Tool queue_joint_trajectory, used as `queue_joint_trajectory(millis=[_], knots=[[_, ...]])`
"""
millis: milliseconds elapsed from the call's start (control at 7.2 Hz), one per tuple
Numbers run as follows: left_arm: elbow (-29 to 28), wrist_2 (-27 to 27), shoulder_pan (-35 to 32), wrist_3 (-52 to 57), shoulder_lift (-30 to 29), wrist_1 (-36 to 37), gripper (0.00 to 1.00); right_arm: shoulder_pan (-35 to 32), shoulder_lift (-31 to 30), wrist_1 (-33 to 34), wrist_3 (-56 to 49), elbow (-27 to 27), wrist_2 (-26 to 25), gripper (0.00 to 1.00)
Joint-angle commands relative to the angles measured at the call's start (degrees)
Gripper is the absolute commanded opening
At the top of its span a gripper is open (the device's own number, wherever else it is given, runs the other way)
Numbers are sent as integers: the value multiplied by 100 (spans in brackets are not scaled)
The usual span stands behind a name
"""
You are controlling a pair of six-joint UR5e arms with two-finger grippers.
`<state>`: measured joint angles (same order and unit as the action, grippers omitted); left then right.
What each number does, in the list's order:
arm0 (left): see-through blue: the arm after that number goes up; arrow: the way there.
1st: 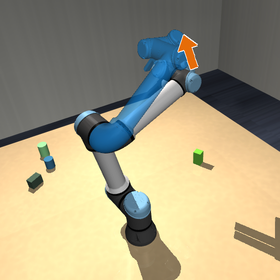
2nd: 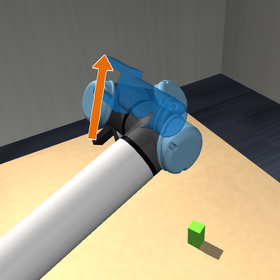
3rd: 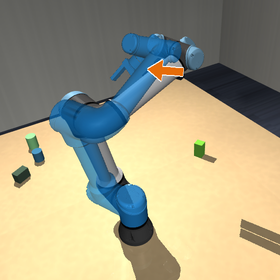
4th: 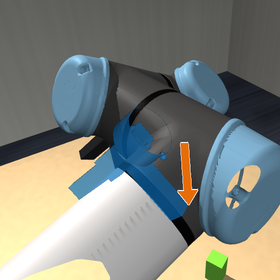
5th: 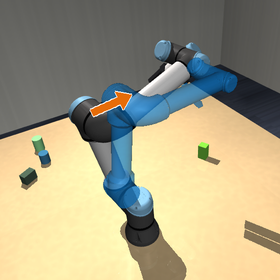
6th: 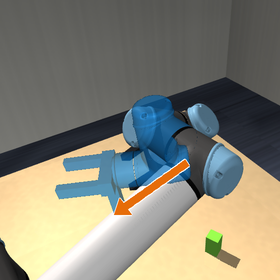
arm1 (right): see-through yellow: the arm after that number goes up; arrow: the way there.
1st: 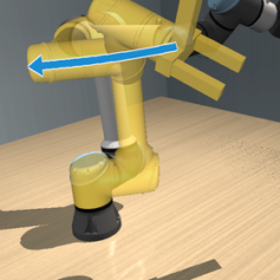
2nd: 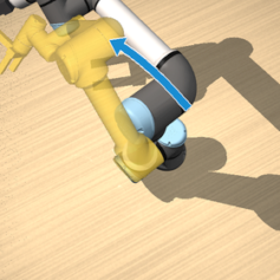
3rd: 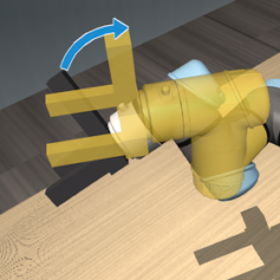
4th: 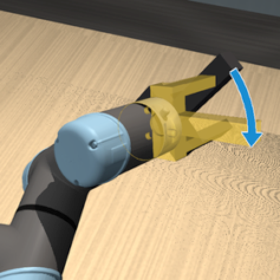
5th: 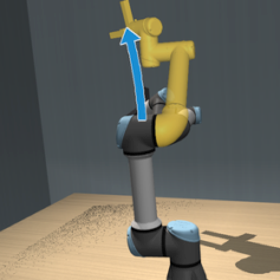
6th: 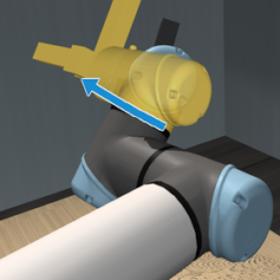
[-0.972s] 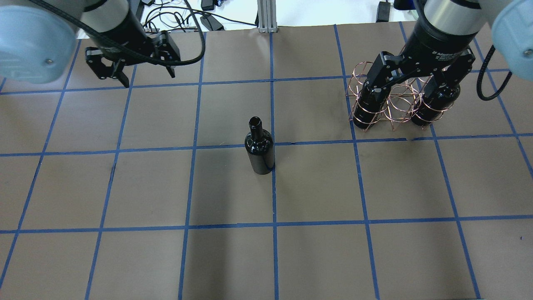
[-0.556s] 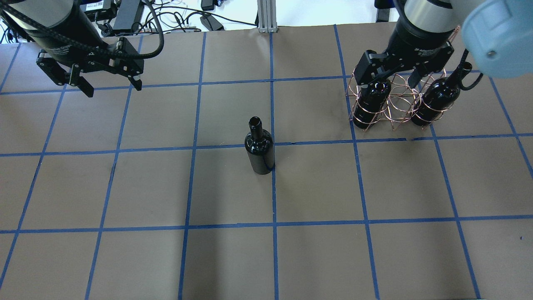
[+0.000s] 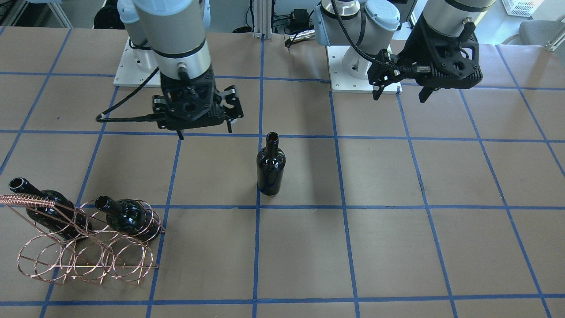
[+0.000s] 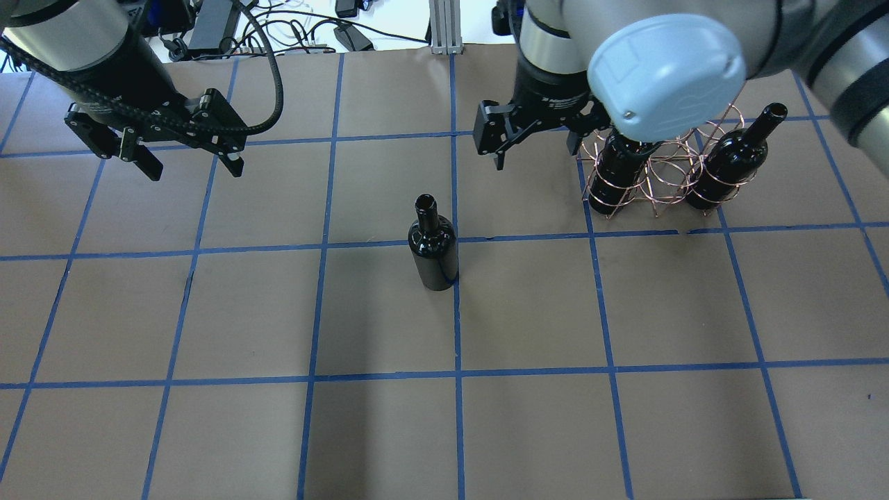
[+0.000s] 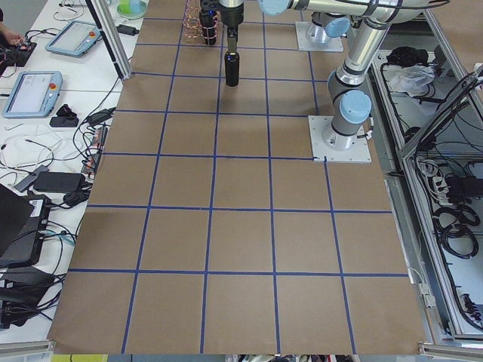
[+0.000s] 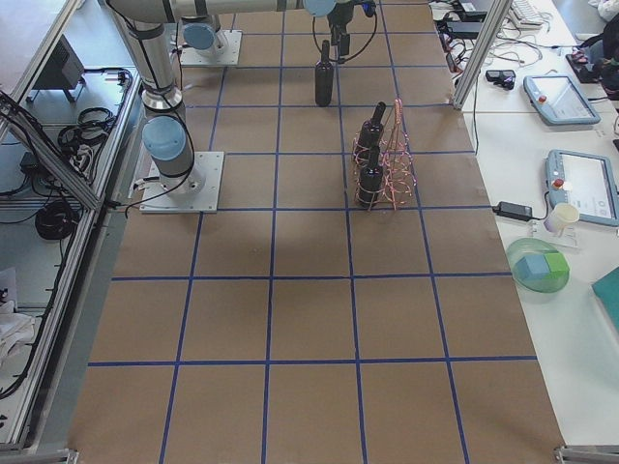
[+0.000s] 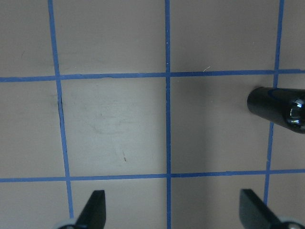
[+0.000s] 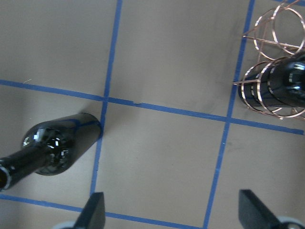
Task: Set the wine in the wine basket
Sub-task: 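Move the right gripper over the standing black bottle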
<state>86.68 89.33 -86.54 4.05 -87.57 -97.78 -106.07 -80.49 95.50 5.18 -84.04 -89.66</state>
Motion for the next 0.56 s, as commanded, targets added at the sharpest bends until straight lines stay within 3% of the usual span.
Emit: queue_joint_trajectory(millis=[0, 139, 417], knots=[[24, -29, -3, -26, -5, 22, 100, -536, 130, 13, 422, 90, 62, 100], [24, -38, -3, -18, 38, 22, 100, -616, 200, 13, 640, 90, 97, 100], [-28, -545, -12, 78, 196, 40, 100, -853, 471, 187, 924, 90, 159, 100]])
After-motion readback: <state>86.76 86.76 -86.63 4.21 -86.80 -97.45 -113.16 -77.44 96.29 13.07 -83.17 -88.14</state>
